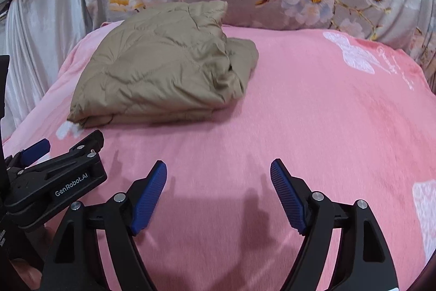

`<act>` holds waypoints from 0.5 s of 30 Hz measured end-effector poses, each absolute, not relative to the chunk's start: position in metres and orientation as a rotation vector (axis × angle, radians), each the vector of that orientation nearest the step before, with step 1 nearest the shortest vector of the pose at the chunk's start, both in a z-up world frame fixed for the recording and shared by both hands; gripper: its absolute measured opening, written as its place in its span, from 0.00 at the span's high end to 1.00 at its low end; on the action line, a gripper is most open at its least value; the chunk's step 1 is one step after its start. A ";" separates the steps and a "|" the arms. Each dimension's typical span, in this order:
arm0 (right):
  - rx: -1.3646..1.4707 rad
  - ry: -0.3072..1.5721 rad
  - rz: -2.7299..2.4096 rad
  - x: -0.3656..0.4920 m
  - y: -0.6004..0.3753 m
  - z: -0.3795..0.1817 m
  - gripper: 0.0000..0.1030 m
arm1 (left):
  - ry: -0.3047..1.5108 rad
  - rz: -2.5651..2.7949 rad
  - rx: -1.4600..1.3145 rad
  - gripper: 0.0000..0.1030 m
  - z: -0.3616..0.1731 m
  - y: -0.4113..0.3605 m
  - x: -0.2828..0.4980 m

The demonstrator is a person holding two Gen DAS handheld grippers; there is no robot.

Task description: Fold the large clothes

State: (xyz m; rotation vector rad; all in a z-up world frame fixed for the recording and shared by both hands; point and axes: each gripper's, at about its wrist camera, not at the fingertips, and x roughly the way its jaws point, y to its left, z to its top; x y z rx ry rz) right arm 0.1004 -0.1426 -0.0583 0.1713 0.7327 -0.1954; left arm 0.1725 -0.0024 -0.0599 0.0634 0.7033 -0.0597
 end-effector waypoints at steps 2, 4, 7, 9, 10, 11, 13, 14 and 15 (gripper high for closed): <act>0.174 0.749 -0.197 0.093 -0.142 -0.061 0.26 | 0.716 -0.063 0.068 0.05 -0.062 -0.003 0.163; 0.169 0.746 -0.199 0.086 -0.141 -0.061 0.26 | 0.720 -0.058 0.076 0.05 -0.064 -0.006 0.154; 0.152 0.738 -0.217 0.079 -0.138 -0.060 0.26 | 0.726 -0.046 0.101 0.05 -0.065 -0.009 0.146; 0.154 0.739 -0.218 0.076 -0.137 -0.061 0.26 | 0.727 -0.043 0.103 0.05 -0.065 -0.009 0.144; 0.151 0.739 -0.220 0.076 -0.137 -0.061 0.26 | 0.727 -0.041 0.104 0.05 -0.066 -0.009 0.143; 0.148 0.737 -0.223 0.075 -0.136 -0.061 0.26 | 0.726 -0.036 0.109 0.05 -0.066 -0.010 0.143; 0.145 0.743 -0.226 0.076 -0.136 -0.062 0.26 | 0.730 -0.025 0.116 0.05 -0.066 -0.011 0.144; 0.146 0.747 -0.224 0.076 -0.137 -0.062 0.26 | 0.732 -0.022 0.118 0.05 -0.067 -0.011 0.144; 0.150 0.750 -0.222 0.077 -0.137 -0.063 0.26 | 0.733 -0.020 0.120 0.05 -0.067 -0.011 0.144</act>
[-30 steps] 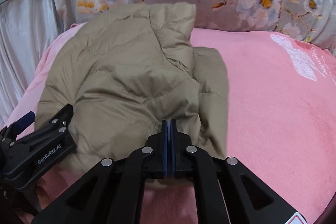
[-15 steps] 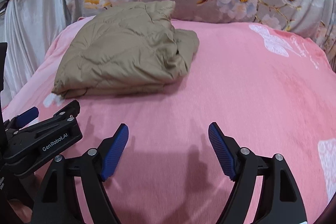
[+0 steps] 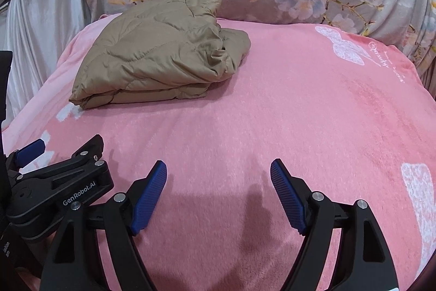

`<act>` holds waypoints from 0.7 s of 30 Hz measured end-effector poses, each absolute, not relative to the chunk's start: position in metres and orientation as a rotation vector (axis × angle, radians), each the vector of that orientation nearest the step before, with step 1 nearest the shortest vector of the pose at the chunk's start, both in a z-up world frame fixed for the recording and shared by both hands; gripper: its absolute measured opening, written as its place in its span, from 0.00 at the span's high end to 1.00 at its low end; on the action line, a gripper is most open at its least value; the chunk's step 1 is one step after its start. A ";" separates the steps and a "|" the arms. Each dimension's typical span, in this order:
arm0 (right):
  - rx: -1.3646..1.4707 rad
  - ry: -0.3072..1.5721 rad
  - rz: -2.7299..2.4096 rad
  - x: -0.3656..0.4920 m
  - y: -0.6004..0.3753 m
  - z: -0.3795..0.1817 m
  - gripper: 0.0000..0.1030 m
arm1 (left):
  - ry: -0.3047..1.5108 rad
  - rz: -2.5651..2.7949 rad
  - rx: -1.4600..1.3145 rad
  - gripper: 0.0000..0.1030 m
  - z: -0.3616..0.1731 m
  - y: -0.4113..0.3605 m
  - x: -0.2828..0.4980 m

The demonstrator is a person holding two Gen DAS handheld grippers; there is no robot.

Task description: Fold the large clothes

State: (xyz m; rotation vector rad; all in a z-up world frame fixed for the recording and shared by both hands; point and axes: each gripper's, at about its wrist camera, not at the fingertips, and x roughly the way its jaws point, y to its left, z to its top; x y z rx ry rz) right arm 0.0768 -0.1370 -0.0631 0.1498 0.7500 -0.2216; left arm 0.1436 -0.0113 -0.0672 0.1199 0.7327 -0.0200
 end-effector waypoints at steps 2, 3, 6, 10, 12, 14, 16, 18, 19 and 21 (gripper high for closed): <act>0.153 0.753 -0.223 0.077 -0.138 -0.064 0.26 | 0.730 -0.014 0.125 0.05 -0.067 -0.012 0.143; 0.155 0.754 -0.222 0.077 -0.138 -0.064 0.26 | 0.727 -0.012 0.127 0.05 -0.067 -0.012 0.143; 0.155 0.755 -0.226 0.077 -0.138 -0.065 0.26 | 0.723 -0.008 0.130 0.05 -0.067 -0.013 0.141; 0.148 0.753 -0.232 0.077 -0.137 -0.065 0.26 | 0.720 0.003 0.136 0.05 -0.067 -0.014 0.140; 0.147 0.752 -0.232 0.076 -0.137 -0.065 0.26 | 0.718 0.005 0.137 0.05 -0.067 -0.014 0.140; 0.144 0.750 -0.236 0.076 -0.137 -0.064 0.26 | 0.717 0.007 0.137 0.05 -0.067 -0.014 0.140; 0.143 0.750 -0.237 0.076 -0.136 -0.064 0.26 | 0.717 0.008 0.138 0.05 -0.067 -0.013 0.140; 0.143 0.749 -0.237 0.076 -0.136 -0.064 0.26 | 0.715 0.009 0.138 0.05 -0.067 -0.013 0.139; 0.143 0.749 -0.236 0.076 -0.137 -0.064 0.26 | 0.715 0.010 0.138 0.05 -0.066 -0.013 0.139; 0.141 0.747 -0.239 0.076 -0.135 -0.064 0.26 | 0.713 0.012 0.138 0.05 -0.066 -0.013 0.139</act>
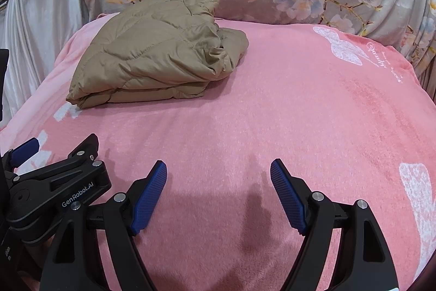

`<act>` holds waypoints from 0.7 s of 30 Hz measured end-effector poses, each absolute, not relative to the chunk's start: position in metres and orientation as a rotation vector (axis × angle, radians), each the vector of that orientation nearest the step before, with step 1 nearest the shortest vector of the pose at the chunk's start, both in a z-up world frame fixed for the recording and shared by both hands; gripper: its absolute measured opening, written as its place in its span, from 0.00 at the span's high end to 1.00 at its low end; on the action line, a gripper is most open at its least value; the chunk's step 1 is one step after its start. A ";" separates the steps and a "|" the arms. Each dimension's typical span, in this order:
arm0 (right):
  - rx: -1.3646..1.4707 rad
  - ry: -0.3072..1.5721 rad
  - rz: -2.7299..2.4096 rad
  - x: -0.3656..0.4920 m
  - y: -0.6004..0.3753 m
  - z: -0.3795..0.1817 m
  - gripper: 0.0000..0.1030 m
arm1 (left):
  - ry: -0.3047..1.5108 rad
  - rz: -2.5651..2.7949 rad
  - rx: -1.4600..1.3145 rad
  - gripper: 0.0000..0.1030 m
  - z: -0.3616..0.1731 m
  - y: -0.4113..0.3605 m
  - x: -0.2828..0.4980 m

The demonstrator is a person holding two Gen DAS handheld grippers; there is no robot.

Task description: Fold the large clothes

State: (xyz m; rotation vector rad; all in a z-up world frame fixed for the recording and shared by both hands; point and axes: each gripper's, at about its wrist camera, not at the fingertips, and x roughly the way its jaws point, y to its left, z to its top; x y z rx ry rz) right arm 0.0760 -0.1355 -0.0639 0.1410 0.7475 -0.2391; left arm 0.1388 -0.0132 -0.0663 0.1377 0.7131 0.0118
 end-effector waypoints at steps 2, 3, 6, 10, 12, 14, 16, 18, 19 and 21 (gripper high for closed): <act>0.138 0.745 -0.239 0.076 -0.135 -0.064 0.26 | 0.711 0.015 0.137 0.05 -0.066 -0.013 0.138; 0.137 0.744 -0.241 0.076 -0.135 -0.063 0.26 | 0.710 0.015 0.136 0.05 -0.066 -0.013 0.138; 0.133 0.741 -0.243 0.075 -0.135 -0.063 0.26 | 0.707 0.018 0.135 0.05 -0.066 -0.012 0.138; 0.131 0.737 -0.245 0.075 -0.134 -0.063 0.26 | 0.705 0.018 0.135 0.05 -0.065 -0.011 0.138; 0.130 0.736 -0.245 0.075 -0.134 -0.063 0.26 | 0.704 0.019 0.134 0.05 -0.065 -0.012 0.137; 0.130 0.737 -0.245 0.075 -0.134 -0.063 0.26 | 0.704 0.019 0.135 0.05 -0.065 -0.012 0.137; 0.130 0.737 -0.245 0.075 -0.134 -0.063 0.26 | 0.705 0.019 0.135 0.05 -0.065 -0.012 0.137; 0.129 0.737 -0.245 0.075 -0.134 -0.063 0.26 | 0.705 0.019 0.135 0.05 -0.065 -0.012 0.137; 0.129 0.737 -0.244 0.075 -0.134 -0.063 0.26 | 0.705 0.019 0.135 0.05 -0.065 -0.012 0.137; 0.129 0.737 -0.244 0.075 -0.134 -0.063 0.26 | 0.705 0.020 0.135 0.05 -0.065 -0.012 0.137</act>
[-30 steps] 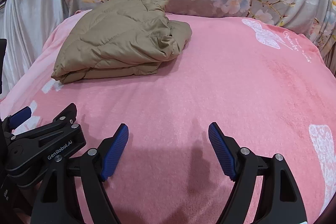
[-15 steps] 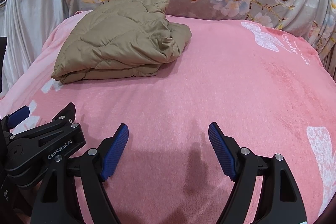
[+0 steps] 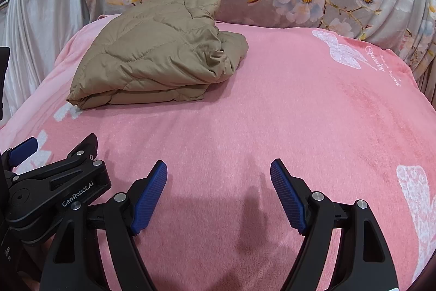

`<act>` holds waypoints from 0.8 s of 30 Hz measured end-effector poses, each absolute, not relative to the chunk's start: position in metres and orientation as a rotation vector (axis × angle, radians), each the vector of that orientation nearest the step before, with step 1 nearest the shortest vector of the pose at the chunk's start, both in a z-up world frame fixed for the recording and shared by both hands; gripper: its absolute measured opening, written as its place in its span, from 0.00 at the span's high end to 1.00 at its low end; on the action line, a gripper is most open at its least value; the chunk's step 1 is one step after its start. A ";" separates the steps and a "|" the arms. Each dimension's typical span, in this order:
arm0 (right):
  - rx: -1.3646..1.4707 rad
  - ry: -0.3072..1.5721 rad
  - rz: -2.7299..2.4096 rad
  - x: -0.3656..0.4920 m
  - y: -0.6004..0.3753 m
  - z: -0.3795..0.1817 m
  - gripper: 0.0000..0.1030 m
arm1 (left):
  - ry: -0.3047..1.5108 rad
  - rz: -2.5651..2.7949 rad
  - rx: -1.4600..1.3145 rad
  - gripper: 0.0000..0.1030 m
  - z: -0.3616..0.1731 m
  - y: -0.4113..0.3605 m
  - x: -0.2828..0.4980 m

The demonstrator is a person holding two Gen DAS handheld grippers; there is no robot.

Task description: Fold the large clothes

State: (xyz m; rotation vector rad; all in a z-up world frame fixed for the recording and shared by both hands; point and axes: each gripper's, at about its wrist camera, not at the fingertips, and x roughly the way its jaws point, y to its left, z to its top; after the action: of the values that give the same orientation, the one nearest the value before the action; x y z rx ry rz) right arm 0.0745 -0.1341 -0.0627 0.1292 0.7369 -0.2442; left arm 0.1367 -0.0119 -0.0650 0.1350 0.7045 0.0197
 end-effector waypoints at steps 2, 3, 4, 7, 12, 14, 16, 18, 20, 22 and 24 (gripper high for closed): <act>0.129 0.737 -0.245 0.074 -0.134 -0.063 0.26 | 0.704 0.020 0.135 0.05 -0.065 -0.012 0.137; 0.128 0.737 -0.245 0.074 -0.134 -0.063 0.26 | 0.704 0.020 0.135 0.05 -0.065 -0.012 0.137; 0.129 0.737 -0.244 0.074 -0.134 -0.063 0.26 | 0.704 0.020 0.135 0.05 -0.065 -0.012 0.137; 0.129 0.737 -0.244 0.074 -0.134 -0.063 0.26 | 0.704 0.020 0.136 0.05 -0.065 -0.012 0.137; 0.128 0.737 -0.243 0.074 -0.134 -0.063 0.26 | 0.704 0.020 0.136 0.06 -0.065 -0.012 0.137; 0.127 0.736 -0.244 0.074 -0.134 -0.063 0.26 | 0.704 0.019 0.136 0.06 -0.065 -0.012 0.137; 0.127 0.737 -0.244 0.074 -0.134 -0.063 0.26 | 0.707 0.015 0.135 0.07 -0.065 -0.012 0.137; 0.124 0.736 -0.244 0.074 -0.134 -0.062 0.26 | 0.710 0.011 0.135 0.08 -0.064 -0.013 0.137; 0.124 0.735 -0.244 0.074 -0.134 -0.062 0.27 | 0.711 0.010 0.136 0.08 -0.063 -0.013 0.137; 0.124 0.735 -0.244 0.074 -0.135 -0.062 0.27 | 0.709 0.012 0.137 0.10 -0.063 -0.013 0.137; 0.124 0.737 -0.243 0.074 -0.134 -0.063 0.27 | 0.704 0.011 0.142 0.11 -0.063 -0.015 0.137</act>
State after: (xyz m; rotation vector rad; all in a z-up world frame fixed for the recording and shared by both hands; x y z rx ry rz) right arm 0.0739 -0.1341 -0.0625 0.1236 0.7368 -0.2433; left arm 0.1368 -0.0148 -0.0632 0.1425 0.7038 0.0106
